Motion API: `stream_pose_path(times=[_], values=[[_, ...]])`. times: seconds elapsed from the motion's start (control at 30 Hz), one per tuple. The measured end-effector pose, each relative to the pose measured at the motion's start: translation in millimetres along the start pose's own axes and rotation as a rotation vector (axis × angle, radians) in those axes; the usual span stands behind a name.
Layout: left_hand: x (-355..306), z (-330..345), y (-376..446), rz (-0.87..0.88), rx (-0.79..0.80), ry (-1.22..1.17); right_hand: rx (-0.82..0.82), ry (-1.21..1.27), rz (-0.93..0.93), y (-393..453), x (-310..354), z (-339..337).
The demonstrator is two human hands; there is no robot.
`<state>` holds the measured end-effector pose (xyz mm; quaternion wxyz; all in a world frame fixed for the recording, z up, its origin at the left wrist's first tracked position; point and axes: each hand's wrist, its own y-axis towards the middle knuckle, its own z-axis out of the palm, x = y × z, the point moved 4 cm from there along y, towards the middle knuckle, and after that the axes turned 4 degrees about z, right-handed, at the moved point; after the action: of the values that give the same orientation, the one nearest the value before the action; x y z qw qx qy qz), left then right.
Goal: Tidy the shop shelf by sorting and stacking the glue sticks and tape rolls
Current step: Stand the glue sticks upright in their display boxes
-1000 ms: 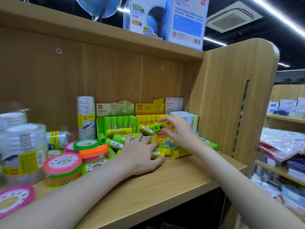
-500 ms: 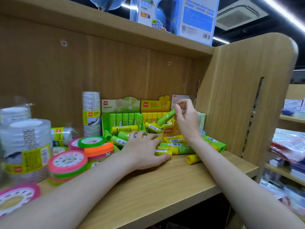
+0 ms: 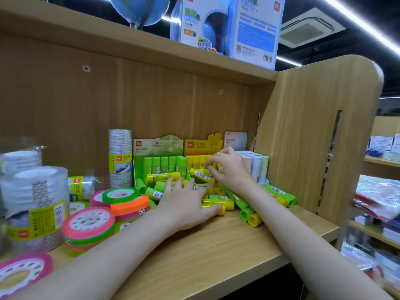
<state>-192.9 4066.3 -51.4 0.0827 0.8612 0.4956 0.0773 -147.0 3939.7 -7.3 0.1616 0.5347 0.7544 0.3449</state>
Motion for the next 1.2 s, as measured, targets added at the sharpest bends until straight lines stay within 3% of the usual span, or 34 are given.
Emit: stream_pose_path(times=[0.13, 0.23, 0.3, 0.47, 0.73, 0.83, 1.0, 1.2], values=[[2.4, -4.1, -1.7, -0.019, 0.012, 0.043, 0.229, -0.102, -0.125, 10.3, 17.7, 12.9], [6.4, -6.0, -2.4, 0.003, 0.039, 0.050, 0.331, -0.170, -0.058, 12.9, 14.3, 20.1], [8.7, -5.2, -2.4, 0.016, 0.041, 0.056, 0.334, -0.210, -0.045, 14.5, 13.9, 20.5], [10.7, -3.3, -0.7, 0.023, 0.025, 0.068, 0.160, -0.353, -0.124, 17.4, 20.5, 16.3], [10.7, -2.3, -1.0, 0.029, 0.030, 0.078, 0.391, -0.457, -0.099, 28.8, 14.8, 24.3], [11.6, -1.8, -0.6, 0.028, 0.023, 0.074, 0.354, -0.321, -0.069, 33.5, 10.5, 23.3], [11.5, -1.8, -1.0, 0.017, 0.002, 0.048, 0.117, 0.350, 0.174, 36.4, 1.0, -0.9], [14.9, -3.5, -1.3, -0.076, -0.054, -0.053, -0.138, 0.777, 0.297, 18.7, -9.1, -26.5]])
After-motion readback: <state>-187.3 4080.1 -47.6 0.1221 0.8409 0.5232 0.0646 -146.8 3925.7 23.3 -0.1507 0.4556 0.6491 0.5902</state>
